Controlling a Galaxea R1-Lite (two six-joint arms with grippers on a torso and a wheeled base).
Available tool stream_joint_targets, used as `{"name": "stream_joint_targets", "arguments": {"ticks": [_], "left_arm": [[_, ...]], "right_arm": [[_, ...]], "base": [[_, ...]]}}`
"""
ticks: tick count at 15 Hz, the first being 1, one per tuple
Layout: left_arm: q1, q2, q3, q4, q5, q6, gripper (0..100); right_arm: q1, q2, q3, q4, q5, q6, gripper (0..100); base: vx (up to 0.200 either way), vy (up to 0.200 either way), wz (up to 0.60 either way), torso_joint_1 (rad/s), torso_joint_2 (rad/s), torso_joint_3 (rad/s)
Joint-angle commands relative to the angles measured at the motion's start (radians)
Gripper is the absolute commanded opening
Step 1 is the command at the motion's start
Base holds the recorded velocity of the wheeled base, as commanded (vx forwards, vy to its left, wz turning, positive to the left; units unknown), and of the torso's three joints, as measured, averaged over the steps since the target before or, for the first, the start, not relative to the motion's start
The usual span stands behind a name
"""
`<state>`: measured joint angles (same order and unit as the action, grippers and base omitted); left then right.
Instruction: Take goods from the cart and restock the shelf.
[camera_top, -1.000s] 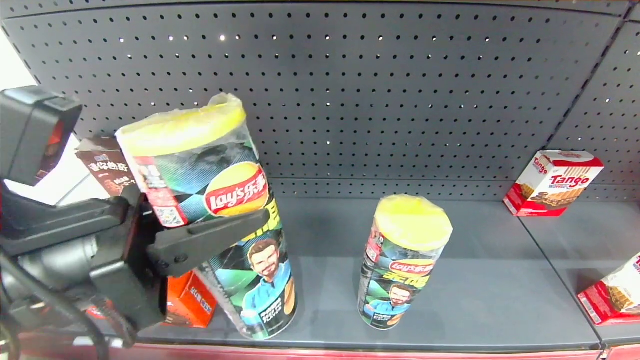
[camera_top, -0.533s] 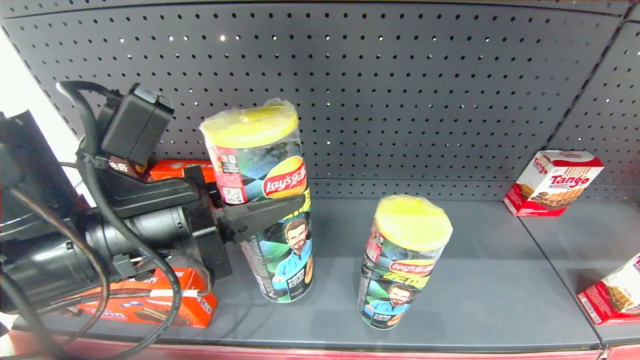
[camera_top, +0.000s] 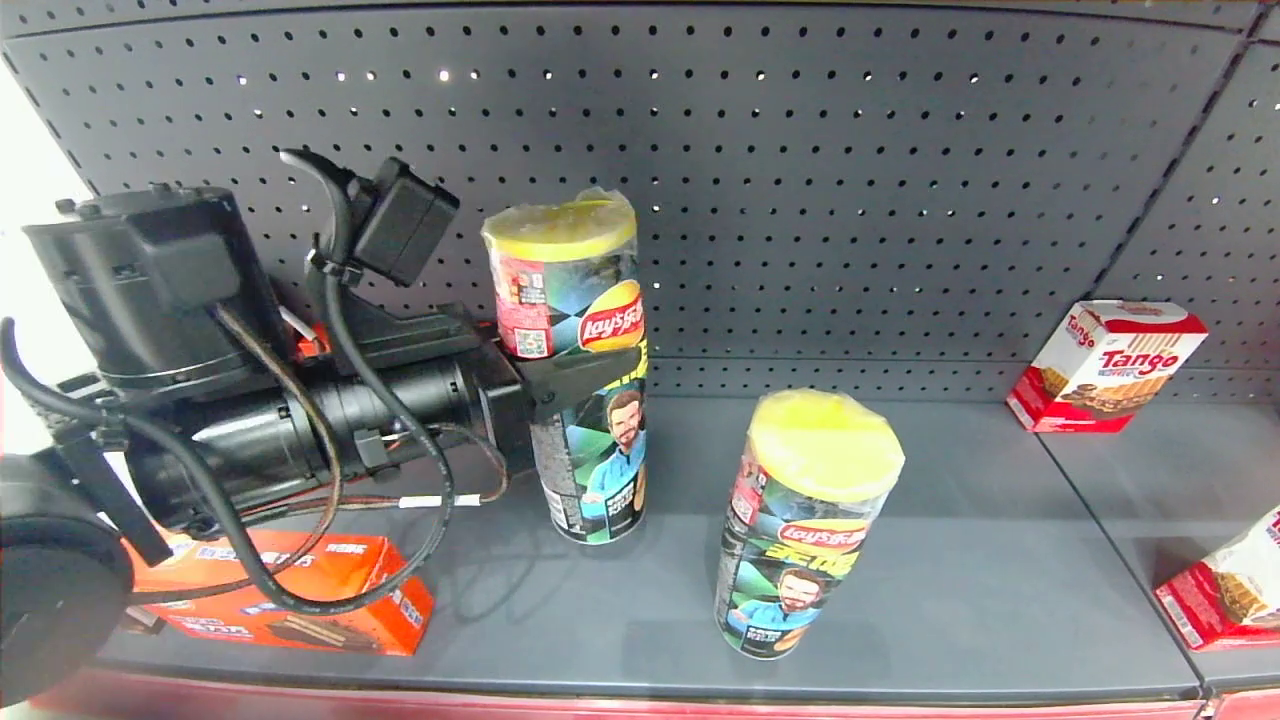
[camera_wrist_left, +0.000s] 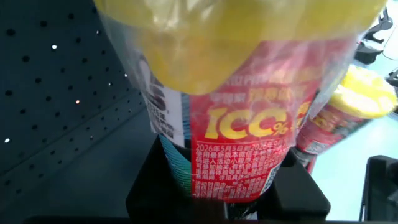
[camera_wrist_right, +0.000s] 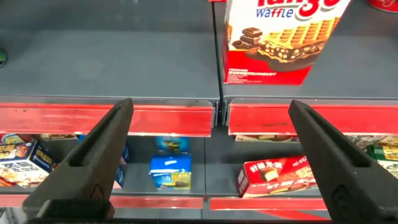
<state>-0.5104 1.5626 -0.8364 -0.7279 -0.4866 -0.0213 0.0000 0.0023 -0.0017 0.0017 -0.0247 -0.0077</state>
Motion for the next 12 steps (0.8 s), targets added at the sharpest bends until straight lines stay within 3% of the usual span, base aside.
{"name": "stream_joint_targets", "arguments": {"ticks": [1,2,3,5,8,11,12], "left_arm": [[-0.005,0.063,-0.063,0.001,0.0,0.0,0],[-0.005,0.071,-0.069,-0.004,-0.001,0.007,0],[0.003,0.105,-0.086,-0.002,-0.013,0.049,0],[0.01,0.146,-0.102,-0.012,-0.026,0.058,0],[0.026,0.205,-0.185,-0.015,-0.098,0.076,0],[0.066,0.261,-0.227,-0.022,-0.213,0.095,0],[0.092,0.31,-0.286,-0.012,-0.279,0.101,0]], "right_arm": [[0.0,0.004,0.002,0.0,0.0,0.0,100],[0.0,0.004,0.002,0.0,0.0,0.0,100],[0.0,0.004,0.002,0.0,0.0,-0.002,100],[0.0,0.004,0.002,0.0,0.0,0.0,100],[0.0,0.004,0.002,0.0,0.0,0.0,100],[0.0,0.004,0.002,0.0,0.0,-0.002,100],[0.0,0.004,0.002,0.0,0.0,0.0,100]], "base": [[0.0,0.0,0.0,0.0,0.0,0.0],[0.0,0.0,0.0,0.0,0.0,0.0],[0.0,0.0,0.0,0.0,0.0,0.0],[0.0,0.0,0.0,0.0,0.0,0.0],[0.0,0.0,0.0,0.0,0.0,0.0],[0.0,0.0,0.0,0.0,0.0,0.0],[0.0,0.0,0.0,0.0,0.0,0.0]]}}
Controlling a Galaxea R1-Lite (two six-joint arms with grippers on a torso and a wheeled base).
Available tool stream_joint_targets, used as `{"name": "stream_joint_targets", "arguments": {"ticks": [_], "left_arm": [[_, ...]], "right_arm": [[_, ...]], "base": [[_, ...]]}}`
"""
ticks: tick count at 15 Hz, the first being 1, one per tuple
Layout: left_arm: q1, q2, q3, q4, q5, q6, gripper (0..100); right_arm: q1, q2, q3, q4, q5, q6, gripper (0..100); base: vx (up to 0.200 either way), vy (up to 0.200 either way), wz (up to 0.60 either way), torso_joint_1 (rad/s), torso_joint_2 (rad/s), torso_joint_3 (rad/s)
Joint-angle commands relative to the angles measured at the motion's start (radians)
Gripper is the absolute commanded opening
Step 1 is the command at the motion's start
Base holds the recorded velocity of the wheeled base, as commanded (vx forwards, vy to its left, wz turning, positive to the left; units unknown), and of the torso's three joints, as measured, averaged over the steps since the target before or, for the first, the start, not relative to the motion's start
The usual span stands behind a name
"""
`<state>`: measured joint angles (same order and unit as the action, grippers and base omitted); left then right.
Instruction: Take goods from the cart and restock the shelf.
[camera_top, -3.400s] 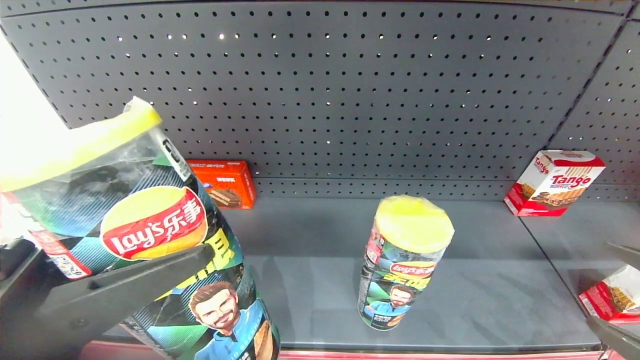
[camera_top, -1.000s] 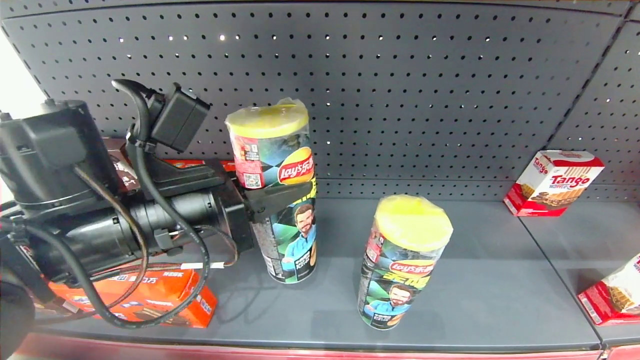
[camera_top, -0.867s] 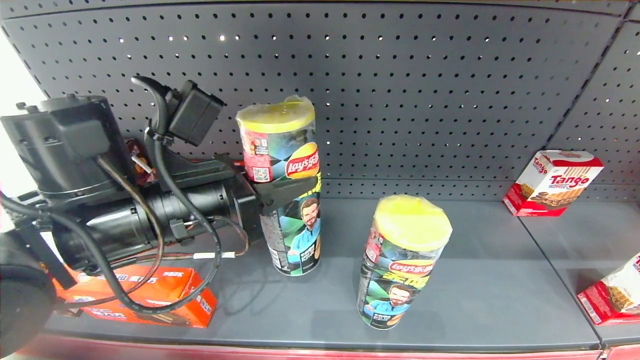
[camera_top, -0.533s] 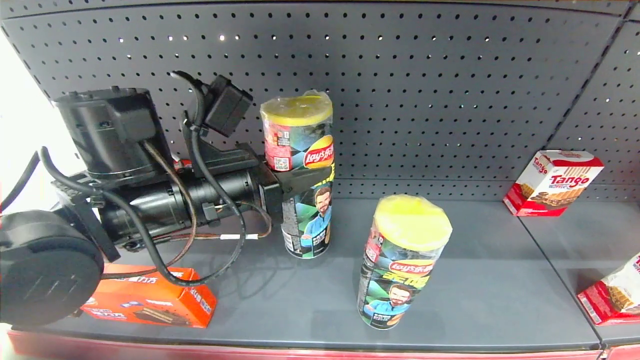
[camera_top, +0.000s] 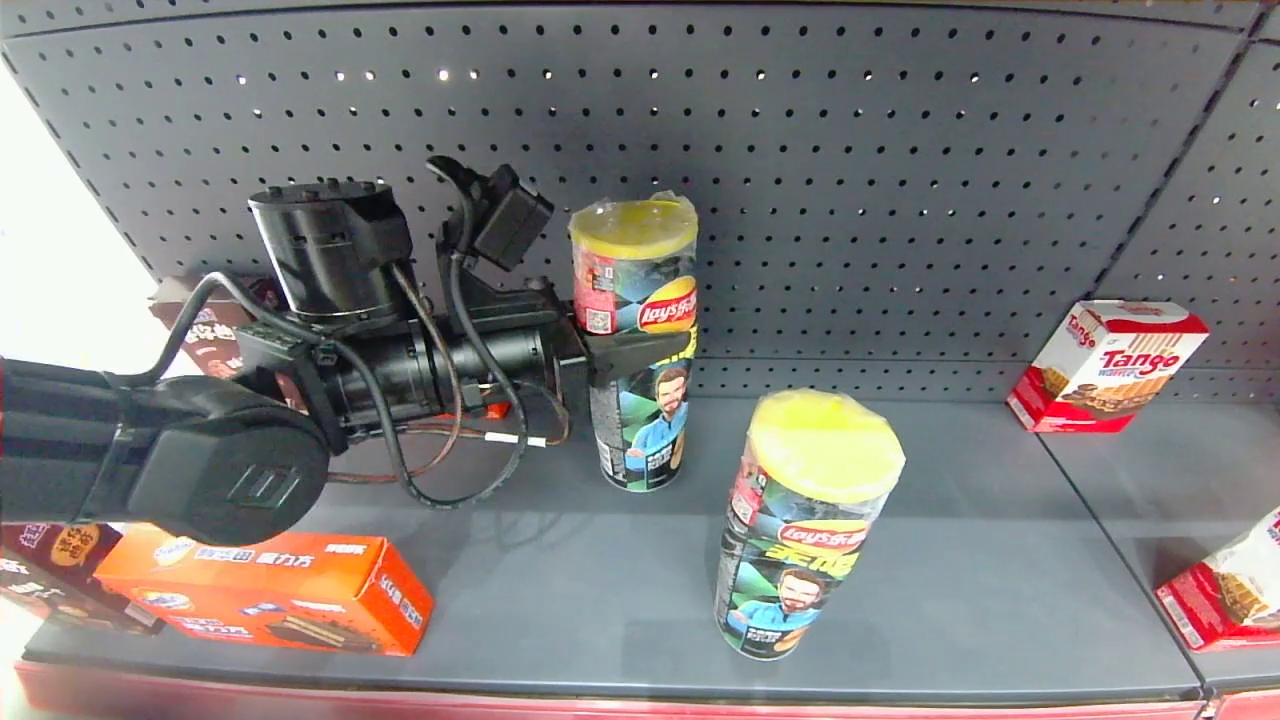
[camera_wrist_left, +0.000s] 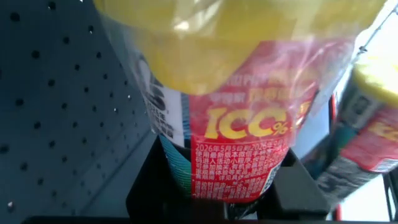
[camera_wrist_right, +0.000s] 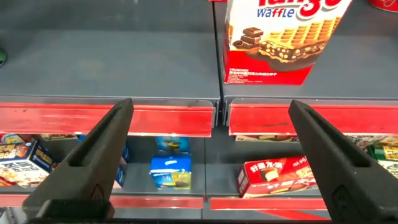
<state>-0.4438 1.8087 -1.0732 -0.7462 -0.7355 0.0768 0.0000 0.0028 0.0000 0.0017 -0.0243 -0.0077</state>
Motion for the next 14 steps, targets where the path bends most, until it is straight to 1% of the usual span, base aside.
{"name": "stream_joint_targets", "arguments": {"ticks": [1,2,3,5,10,12,14], "left_arm": [[0.025,0.084,-0.083,0.011,-0.044,0.001,0],[0.017,0.127,-0.157,0.031,-0.051,0.003,0],[0.011,0.156,-0.2,0.045,-0.053,0.003,0],[-0.007,0.21,-0.252,0.047,-0.074,0.004,0],[-0.044,0.302,-0.315,0.042,-0.081,0.008,0],[-0.047,0.317,-0.33,0.041,-0.082,0.008,0],[-0.046,0.333,-0.34,0.042,-0.081,0.018,0]], "right_arm": [[0.0,0.003,0.0,0.0,0.0,0.0,100],[0.0,0.003,0.0,0.0,0.0,0.0,100],[0.0,0.003,0.0,-0.002,0.0,-0.002,100],[0.0,0.003,0.0,0.0,0.0,0.0,100],[0.0,0.003,0.0,0.0,0.0,0.0,100],[0.0,0.003,0.0,0.0,0.0,0.0,100],[0.0,0.003,0.0,0.0,0.0,0.0,100]], "base": [[0.0,0.0,0.0,0.0,0.0,0.0],[0.0,0.0,0.0,0.0,0.0,0.0],[0.0,0.0,0.0,0.0,0.0,0.0],[0.0,0.0,0.0,0.0,0.0,0.0],[0.0,0.0,0.0,0.0,0.0,0.0],[0.0,0.0,0.0,0.0,0.0,0.0],[0.0,0.0,0.0,0.0,0.0,0.0]]}}
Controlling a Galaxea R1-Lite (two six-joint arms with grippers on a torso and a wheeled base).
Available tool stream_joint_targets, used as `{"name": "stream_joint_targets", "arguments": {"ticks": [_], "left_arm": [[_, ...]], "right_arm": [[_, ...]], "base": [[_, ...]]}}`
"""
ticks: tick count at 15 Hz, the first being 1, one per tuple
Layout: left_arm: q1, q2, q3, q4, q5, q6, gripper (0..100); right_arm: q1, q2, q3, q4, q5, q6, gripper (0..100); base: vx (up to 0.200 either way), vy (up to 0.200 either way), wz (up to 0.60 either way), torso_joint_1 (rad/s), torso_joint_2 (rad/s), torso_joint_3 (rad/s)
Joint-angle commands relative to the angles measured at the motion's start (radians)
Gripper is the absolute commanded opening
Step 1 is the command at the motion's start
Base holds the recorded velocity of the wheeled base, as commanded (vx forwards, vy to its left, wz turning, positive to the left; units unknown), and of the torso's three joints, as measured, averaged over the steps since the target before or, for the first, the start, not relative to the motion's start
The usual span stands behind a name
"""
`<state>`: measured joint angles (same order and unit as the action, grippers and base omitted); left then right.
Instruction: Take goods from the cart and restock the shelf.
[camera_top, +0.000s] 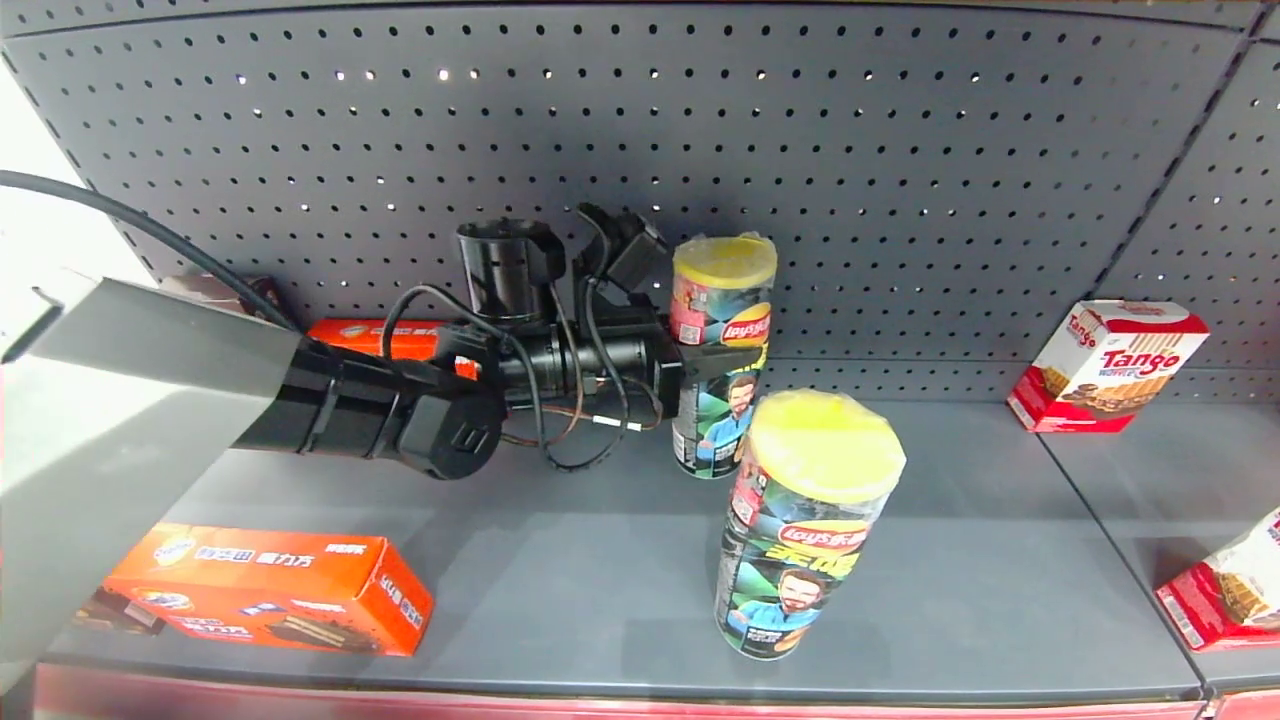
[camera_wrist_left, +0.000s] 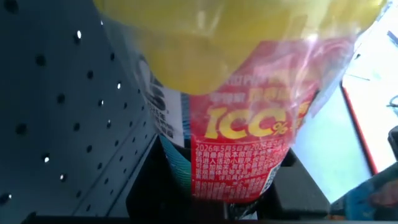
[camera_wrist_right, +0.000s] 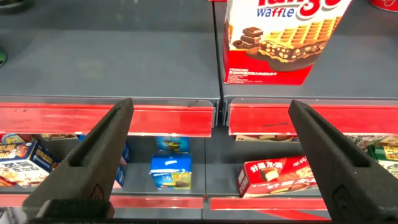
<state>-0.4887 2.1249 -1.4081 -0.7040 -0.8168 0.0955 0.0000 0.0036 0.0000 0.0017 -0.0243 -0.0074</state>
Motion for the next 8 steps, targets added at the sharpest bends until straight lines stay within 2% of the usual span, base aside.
{"name": "stream_joint_targets", "arguments": {"ticks": [1,4,5,8], "left_arm": [[0.001,0.026,-0.005,-0.002,-0.001,0.007,0],[0.007,0.033,-0.005,-0.002,-0.001,0.016,0],[0.009,0.033,-0.006,0.001,0.001,0.03,100],[0.009,0.026,0.009,0.006,0.004,0.033,100]], "right_arm": [[0.0,0.003,0.0,0.0,0.0,0.0,100],[0.0,0.003,0.0,0.0,0.0,0.0,100],[0.0,0.003,0.0,0.0,0.0,0.0,100],[0.0,0.003,0.0,-0.002,0.0,0.0,100]], "base": [[0.0,0.0,0.0,0.0,0.0,0.0],[0.0,0.0,0.0,0.0,0.0,0.0],[0.0,0.0,0.0,0.0,0.0,0.0],[0.0,0.0,0.0,0.0,0.0,0.0]]}}
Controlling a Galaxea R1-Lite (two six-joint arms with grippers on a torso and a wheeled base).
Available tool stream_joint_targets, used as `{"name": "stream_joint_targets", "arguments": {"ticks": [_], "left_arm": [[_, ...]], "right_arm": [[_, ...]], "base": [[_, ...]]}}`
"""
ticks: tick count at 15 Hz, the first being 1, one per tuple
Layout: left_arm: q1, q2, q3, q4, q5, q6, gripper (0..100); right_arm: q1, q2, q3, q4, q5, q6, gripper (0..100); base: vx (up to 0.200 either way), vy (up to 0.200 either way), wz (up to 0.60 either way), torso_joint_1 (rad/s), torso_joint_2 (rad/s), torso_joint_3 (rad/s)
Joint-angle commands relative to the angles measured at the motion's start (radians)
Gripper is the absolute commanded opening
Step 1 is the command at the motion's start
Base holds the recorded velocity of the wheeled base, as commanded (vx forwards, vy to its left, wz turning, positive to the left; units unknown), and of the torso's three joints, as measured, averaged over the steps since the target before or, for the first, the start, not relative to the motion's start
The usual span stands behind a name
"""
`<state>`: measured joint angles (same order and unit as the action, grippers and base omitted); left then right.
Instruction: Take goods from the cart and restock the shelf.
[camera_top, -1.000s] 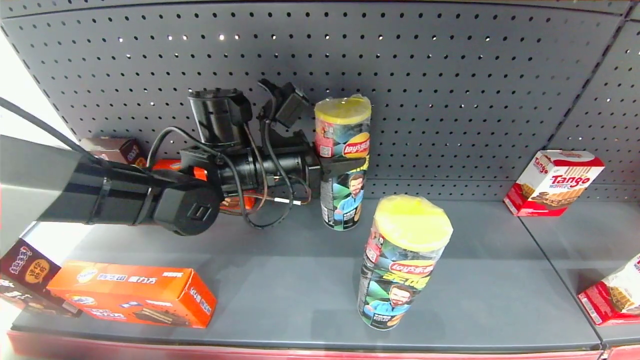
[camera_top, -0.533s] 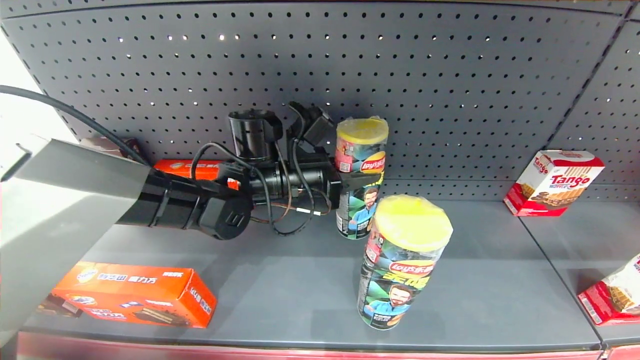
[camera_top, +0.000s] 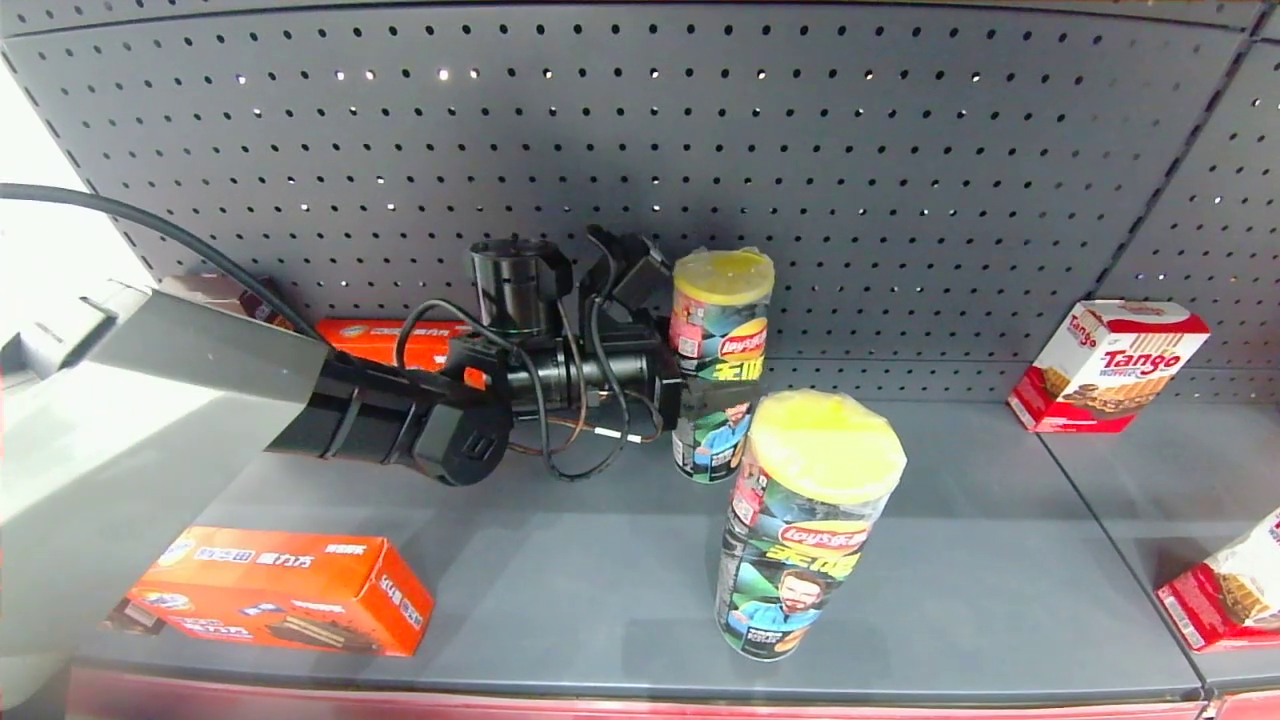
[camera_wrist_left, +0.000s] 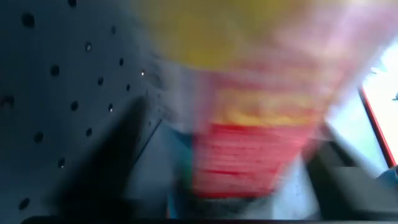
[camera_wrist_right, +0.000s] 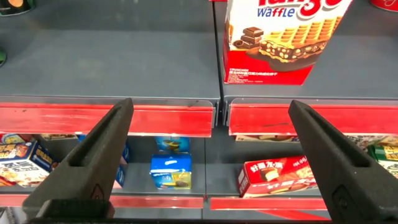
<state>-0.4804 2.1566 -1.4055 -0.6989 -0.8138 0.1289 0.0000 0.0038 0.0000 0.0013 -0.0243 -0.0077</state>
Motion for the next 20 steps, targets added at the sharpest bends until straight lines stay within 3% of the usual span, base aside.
{"name": "stream_joint_targets", "arguments": {"ticks": [1,4,6,7,10,14,20], "left_arm": [[0.002,-0.014,0.017,0.001,0.002,0.0,100],[0.003,-0.124,0.132,0.049,0.015,0.001,100],[0.0,-0.198,0.189,0.125,0.139,0.005,100],[-0.001,-0.216,0.195,0.154,0.182,0.021,100],[0.008,-0.227,0.197,0.228,0.225,0.129,100],[0.009,-0.225,0.183,0.243,0.324,0.136,100],[0.009,-0.216,0.177,0.243,0.384,0.135,100]], "right_arm": [[0.0,0.002,0.0,0.0,0.0,0.0,100],[0.0,0.002,0.0,0.0,0.0,0.0,100],[0.0,0.002,0.0,0.0,0.0,0.0,100],[0.0,0.002,0.0,0.0,0.0,0.0,100],[0.0,0.002,0.0,0.0,0.0,0.0,100],[0.0,0.002,0.0,0.0,0.0,0.0,100],[0.0,0.002,0.0,0.0,0.0,0.0,100]], "base": [[0.0,0.0,0.0,0.0,0.0,0.0],[0.0,0.0,0.0,0.0,0.0,0.0],[0.0,0.0,0.0,0.0,0.0,0.0],[0.0,0.0,0.0,0.0,0.0,0.0],[0.0,0.0,0.0,0.0,0.0,0.0],[0.0,0.0,0.0,0.0,0.0,0.0],[0.0,0.0,0.0,0.0,0.0,0.0]]}}
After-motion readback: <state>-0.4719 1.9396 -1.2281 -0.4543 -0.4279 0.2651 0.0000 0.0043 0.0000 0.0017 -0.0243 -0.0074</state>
